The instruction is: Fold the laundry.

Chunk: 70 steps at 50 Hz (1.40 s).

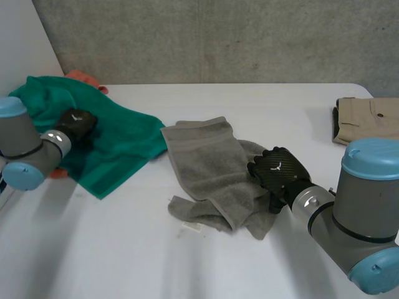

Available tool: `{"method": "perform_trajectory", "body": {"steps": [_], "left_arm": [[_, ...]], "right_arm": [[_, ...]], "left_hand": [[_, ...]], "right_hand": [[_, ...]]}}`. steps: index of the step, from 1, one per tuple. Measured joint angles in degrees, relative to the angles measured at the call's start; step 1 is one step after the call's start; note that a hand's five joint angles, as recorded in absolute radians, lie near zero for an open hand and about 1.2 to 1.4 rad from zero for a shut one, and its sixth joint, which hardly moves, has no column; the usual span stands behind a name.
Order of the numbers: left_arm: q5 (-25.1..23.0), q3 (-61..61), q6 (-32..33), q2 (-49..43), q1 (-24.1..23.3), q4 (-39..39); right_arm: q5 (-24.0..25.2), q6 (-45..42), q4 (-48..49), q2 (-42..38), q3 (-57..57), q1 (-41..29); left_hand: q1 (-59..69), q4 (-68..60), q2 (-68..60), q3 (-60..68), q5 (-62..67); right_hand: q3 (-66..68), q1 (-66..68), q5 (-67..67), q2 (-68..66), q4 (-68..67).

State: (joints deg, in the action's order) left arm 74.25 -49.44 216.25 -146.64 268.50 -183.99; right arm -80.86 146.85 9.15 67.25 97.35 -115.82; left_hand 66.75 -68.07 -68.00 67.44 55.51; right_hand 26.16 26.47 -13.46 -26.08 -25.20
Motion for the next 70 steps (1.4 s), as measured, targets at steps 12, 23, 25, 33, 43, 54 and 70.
{"method": "perform_trajectory", "body": {"steps": [12, 23, 25, 33, 43, 54, 70], "left_arm": [[18.00, 7.19, -3.65, 3.01, 3.10, -15.39], [21.61, 19.20, 3.24, -4.77, 4.04, -6.24], [21.25, 17.83, 2.83, -4.10, 3.75, -5.76], [13.40, -0.31, -1.29, 7.38, 1.50, -9.57], [8.42, -21.37, -4.14, 26.66, -3.45, -11.58], [-4.36, -29.83, -11.24, 33.40, -16.20, -2.36], [-7.07, -12.34, -10.61, 8.32, -29.63, 3.06]], "right_arm": [[0.01, -0.26, 0.09, -0.06, 0.18, 0.19], [0.04, -0.23, 0.10, -0.83, -0.04, 0.14], [0.05, -0.17, 0.09, -0.83, -0.15, 0.22], [0.09, 0.83, -0.50, 0.15, -1.29, 0.92], [1.47, 4.08, -6.95, 3.21, -5.00, 2.98], [1.02, 6.65, -20.59, 4.46, -9.99, 5.77], [-5.09, 11.50, -15.99, 2.03, -6.70, 7.73]], "left_hand": [[0.00, -0.38, -0.38, 0.44, 0.00], [-0.01, -0.28, -0.37, 0.42, -0.01], [-2.94, 2.80, 2.67, -2.49, -2.20], [-55.44, 55.57, 55.12, -54.45, -52.20], [-55.46, 56.73, 56.12, -55.57, -52.84], [-55.46, 56.73, 56.12, -55.57, -52.84], [-55.46, 56.73, 56.12, -55.56, -52.84]], "right_hand": [[0.00, 0.00, 0.00, 0.00, 0.00], [-0.24, -0.38, 0.12, 0.21, 0.18], [-2.67, -2.83, 1.74, 2.49, 2.19], [-13.70, -13.38, 11.03, 13.70, 12.55], [-14.35, -13.52, 11.06, 14.31, 13.55], [-14.35, -13.52, 11.06, 14.31, 13.55], [-14.35, -13.52, 11.06, 14.31, 13.55]]}}
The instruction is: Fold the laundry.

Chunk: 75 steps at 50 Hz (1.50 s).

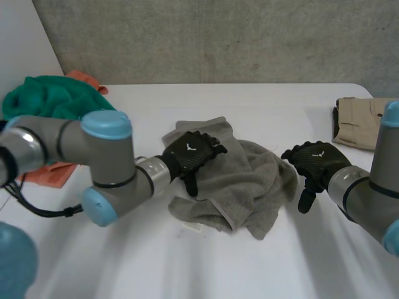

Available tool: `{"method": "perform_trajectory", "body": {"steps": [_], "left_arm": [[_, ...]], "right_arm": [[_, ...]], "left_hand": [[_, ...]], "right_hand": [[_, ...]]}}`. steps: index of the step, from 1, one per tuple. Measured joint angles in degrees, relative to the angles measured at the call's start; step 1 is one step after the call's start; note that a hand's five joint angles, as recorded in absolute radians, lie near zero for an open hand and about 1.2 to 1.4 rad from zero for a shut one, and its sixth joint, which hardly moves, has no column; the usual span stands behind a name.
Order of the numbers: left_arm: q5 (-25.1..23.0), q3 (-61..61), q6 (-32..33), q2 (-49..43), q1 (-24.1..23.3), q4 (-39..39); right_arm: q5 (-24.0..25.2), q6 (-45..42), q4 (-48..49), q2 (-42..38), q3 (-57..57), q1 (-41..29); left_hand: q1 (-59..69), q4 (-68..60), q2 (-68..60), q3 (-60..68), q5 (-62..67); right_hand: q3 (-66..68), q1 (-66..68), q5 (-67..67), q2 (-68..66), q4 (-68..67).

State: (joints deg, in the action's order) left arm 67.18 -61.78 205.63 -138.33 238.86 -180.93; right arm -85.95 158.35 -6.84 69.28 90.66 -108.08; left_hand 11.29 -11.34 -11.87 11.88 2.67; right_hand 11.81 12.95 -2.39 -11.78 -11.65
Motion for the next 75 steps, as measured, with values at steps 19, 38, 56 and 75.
{"method": "perform_trajectory", "body": {"steps": [19, 38, 56, 75], "left_arm": [[5.52, 6.41, 6.17, -4.68, -2.22, -0.71], [20.20, -20.84, 3.13, 26.84, -1.60, -5.86], [24.70, -17.70, 11.77, 22.16, 1.47, -11.16], [25.35, -10.38, 8.52, 20.22, 1.91, -5.42]], "right_arm": [[1.01, 13.63, 8.81, -9.65, -3.11, -2.82], [11.80, 0.44, 19.99, -11.84, -18.43, -3.00], [0.36, 24.43, -2.59, -0.57, -1.49, -6.26], [-8.61, 10.47, 23.52, -9.37, 5.80, -15.17]], "left_hand": [[54.88, -57.07, -56.45, 56.00, 52.83], [54.85, -57.10, -56.47, 56.03, 52.83], [54.85, -57.15, -56.61, 56.17, 52.83], [54.85, -57.31, -56.61, 56.18, 52.83]], "right_hand": [[55.60, 52.12, -54.43, -55.63, -56.27], [46.00, 44.01, -46.14, -45.83, -47.74], [1.39, 1.27, -0.16, -1.31, -1.69], [14.88, 14.86, -14.76, -14.57, -15.24]]}}
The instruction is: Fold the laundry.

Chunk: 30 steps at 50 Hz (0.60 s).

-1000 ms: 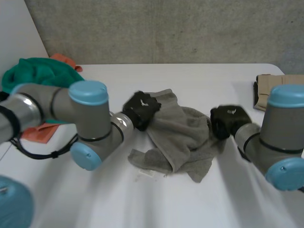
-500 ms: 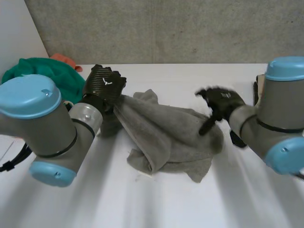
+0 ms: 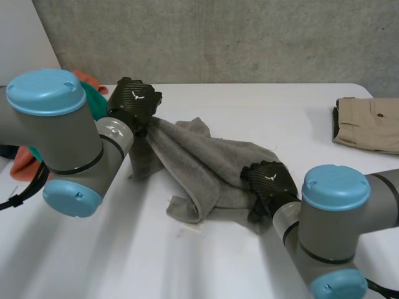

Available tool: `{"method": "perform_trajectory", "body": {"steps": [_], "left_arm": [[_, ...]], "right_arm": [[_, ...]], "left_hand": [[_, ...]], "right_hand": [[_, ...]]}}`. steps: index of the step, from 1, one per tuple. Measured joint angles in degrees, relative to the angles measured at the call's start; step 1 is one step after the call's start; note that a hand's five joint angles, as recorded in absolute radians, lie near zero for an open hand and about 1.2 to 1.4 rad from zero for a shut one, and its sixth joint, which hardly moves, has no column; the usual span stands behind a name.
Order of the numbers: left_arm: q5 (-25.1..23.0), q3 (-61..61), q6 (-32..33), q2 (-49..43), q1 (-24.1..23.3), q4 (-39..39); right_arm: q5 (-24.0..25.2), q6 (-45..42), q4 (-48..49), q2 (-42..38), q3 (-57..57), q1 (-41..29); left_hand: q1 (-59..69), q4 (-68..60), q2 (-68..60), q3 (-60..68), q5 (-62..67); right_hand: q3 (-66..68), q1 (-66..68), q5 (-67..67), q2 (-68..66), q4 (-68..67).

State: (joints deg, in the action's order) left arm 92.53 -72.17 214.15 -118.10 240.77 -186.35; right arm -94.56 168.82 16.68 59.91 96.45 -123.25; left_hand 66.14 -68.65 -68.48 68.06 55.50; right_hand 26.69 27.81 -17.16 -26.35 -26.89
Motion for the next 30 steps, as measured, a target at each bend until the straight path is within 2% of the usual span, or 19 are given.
{"method": "perform_trajectory", "body": {"steps": [3, 5, 12, 15, 18, 22, 30], "left_arm": [[0.08, -0.52, -1.00, 1.07, 0.08, 0.84], [0.11, -1.09, -1.95, 2.21, 0.17, 1.58], [0.18, -3.80, -5.10, 6.85, 0.67, 4.81], [0.07, -5.55, -6.29, 9.29, 1.02, 6.50], [-0.01, -6.95, -6.85, 10.60, 1.09, 7.43], [-0.03, -8.67, -7.28, 10.85, 0.56, 7.83], [0.09, -7.62, -8.28, 2.13, -2.84, 4.58]], "right_arm": [[-0.83, -2.58, 0.28, -1.72, -1.94, 0.81], [-1.05, -4.00, 0.27, -1.91, -2.90, 1.64], [0.79, -6.34, 0.00, 5.67, -4.81, 6.61], [4.82, -6.53, -0.95, 10.16, -7.32, 9.96], [9.62, -6.57, -3.55, 10.48, -11.65, 12.44], [16.79, -6.88, -9.88, 5.39, -21.76, 15.37], [22.88, -14.46, -17.84, -13.04, -42.48, 17.42]], "left_hand": [[0.00, 0.00, 0.00, 0.00, 0.00], [0.00, 0.00, 0.00, 0.00, 0.00], [0.00, -0.01, 0.00, 0.00, 0.00], [0.00, -0.02, 0.00, 0.00, 0.00], [0.00, -0.02, 0.00, 0.00, 0.00], [0.00, -0.02, 0.00, 0.00, 0.00], [0.00, -0.03, -0.06, 0.07, 0.00]], "right_hand": [[27.88, 26.13, -25.80, -28.90, -27.70], [37.90, 32.95, -35.95, -38.92, -37.73], [40.94, 32.95, -37.30, -40.58, -41.46], [40.94, 32.95, -37.45, -40.58, -41.46], [40.94, 32.97, -38.63, -40.58, -41.46], [41.21, 34.20, -39.32, -40.58, -41.47], [41.28, 36.71, -40.74, -41.09, -41.51]]}}
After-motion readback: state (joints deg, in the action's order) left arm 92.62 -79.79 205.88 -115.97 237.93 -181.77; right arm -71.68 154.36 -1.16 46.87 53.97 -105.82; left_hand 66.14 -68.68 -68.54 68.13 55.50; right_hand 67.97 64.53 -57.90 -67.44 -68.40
